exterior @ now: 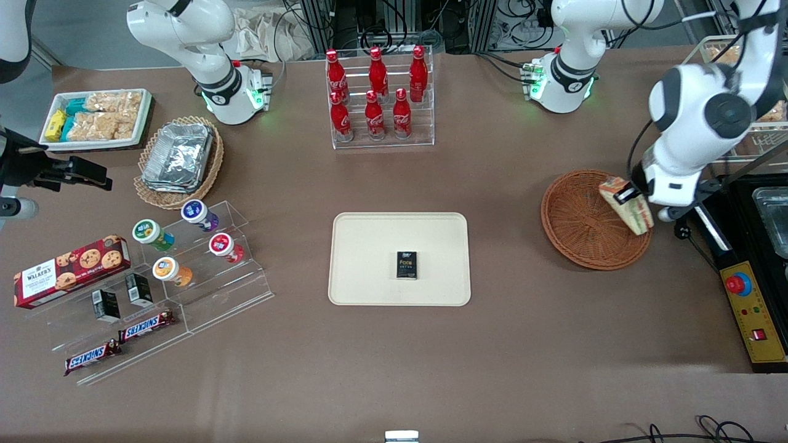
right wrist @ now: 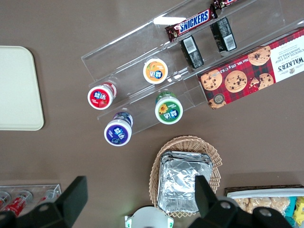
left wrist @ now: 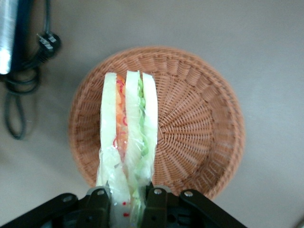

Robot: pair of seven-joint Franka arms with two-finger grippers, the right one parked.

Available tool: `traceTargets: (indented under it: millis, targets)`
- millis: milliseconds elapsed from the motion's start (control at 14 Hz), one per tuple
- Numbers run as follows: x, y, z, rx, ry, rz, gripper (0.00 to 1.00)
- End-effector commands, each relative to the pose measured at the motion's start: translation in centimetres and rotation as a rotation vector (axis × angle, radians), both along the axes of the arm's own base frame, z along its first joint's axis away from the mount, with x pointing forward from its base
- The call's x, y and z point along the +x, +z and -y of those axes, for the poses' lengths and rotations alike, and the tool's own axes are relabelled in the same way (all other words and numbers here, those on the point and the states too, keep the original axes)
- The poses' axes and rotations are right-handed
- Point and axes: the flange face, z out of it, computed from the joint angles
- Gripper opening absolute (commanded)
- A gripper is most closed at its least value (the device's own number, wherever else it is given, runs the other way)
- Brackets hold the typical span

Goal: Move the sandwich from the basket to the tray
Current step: 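Carry the sandwich with the left gripper over to the white tray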

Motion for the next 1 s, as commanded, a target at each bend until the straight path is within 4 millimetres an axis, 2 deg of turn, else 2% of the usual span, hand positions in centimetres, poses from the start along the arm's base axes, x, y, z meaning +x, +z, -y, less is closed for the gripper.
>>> traceTargets:
  millis: [0,71,214,357,571,643,929]
  targets:
    - [3.2,7.8,3.9,0.004,-0.076,-0.010,0.00]
    - [3.9,10.4,6.4,-0.002,-0.113,-0.015,0.00]
    - [5.0,14.1,11.2,-0.012,-0.170,0.006,0.00]
    - [5.0,15.3,15.7,-0.067,-0.192,0.031,0.00]
    - [3.9,13.2,22.4,-0.100,-0.305,0.012,0.00]
    - [3.7,11.6,24.6,-0.119,-0.333,0.002,0.00]
    - [4.7,3.5,30.4,-0.191,-0.416,-0.055,0.00]
